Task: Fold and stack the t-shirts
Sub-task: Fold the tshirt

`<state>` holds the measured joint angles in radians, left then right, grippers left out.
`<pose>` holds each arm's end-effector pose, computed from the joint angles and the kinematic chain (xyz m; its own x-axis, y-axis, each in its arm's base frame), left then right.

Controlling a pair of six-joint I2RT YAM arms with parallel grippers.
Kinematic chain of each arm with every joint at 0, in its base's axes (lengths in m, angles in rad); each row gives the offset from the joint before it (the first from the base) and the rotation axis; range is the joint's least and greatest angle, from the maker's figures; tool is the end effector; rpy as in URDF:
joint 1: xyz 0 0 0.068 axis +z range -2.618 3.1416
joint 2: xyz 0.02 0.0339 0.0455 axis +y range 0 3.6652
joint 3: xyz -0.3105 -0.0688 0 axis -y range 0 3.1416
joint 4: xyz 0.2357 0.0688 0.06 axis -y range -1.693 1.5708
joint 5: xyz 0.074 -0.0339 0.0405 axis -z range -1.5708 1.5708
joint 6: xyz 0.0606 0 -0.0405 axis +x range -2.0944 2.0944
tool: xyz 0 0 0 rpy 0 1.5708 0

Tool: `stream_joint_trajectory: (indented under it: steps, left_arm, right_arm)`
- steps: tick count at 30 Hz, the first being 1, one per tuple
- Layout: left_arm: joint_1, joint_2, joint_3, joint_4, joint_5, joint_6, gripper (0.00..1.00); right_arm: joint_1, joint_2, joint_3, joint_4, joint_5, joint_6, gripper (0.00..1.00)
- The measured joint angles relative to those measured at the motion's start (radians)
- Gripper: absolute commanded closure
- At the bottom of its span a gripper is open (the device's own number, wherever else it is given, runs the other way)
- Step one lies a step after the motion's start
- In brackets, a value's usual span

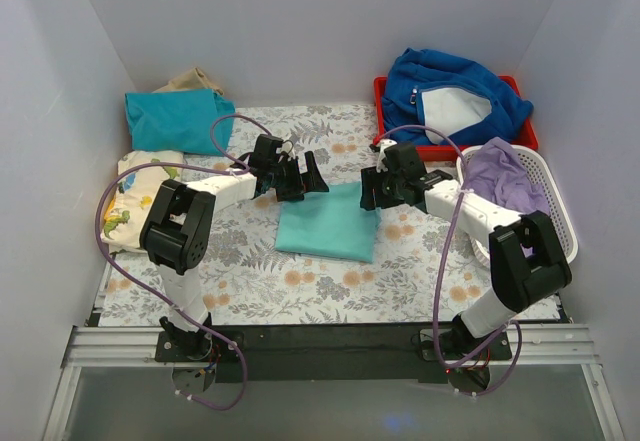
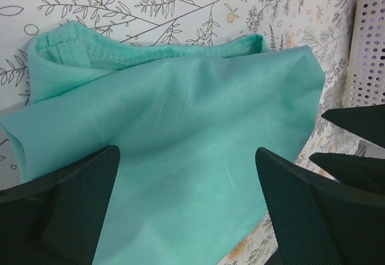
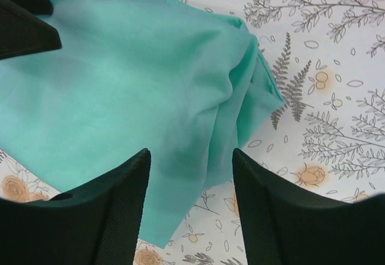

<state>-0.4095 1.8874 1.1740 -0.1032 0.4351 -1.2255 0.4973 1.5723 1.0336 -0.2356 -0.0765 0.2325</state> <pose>0.3774 -0.1916 0.2057 -0.8152 -0.5764 0.0573 -0.4173 0.5157 -0.7483 0.3051 0.1709 0.2606 -0.7187 -0.1287 -0.6834 -0.3680 0.9042 0.2167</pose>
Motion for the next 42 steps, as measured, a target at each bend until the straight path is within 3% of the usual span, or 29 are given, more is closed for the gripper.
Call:
stream_joint_trajectory:
  steps: [6, 17, 31, 37, 40, 41, 42]
  left_arm:
    - [0.000, 0.000, 0.000, 0.000, 0.000, 0.003, 0.05]
    - [0.000, 0.000, 0.013, -0.001, 0.011, 0.006, 0.05]
    - [0.001, 0.000, 0.013, -0.001, 0.015, 0.010, 0.05]
    - [0.002, 0.000, 0.013, -0.001, 0.015, 0.011, 0.05]
    - [0.002, 0.000, 0.013, -0.001, 0.015, 0.011, 0.04]
    - [0.002, 0.000, 0.013, -0.002, 0.016, 0.011, 0.05]
    - [0.002, 0.000, 0.013, -0.001, 0.017, 0.011, 0.05]
  right_arm:
    - [0.000, -0.059, -0.047, -0.037, 0.040, 0.000, 0.28]
    - [0.000, -0.079, -0.124, -0.016, -0.002, -0.004, 0.28]
    - [0.000, 0.000, -0.184, 0.142, -0.065, -0.026, 0.28]
    - [0.000, 0.001, -0.192, 0.170, -0.082, -0.043, 0.48]
    - [0.000, 0.002, -0.193, 0.182, -0.103, -0.051, 0.66]
    - [0.000, 0.002, -0.193, 0.185, -0.112, -0.050, 0.78]
    - [0.000, 0.002, -0.193, 0.188, -0.121, -0.054, 0.84]
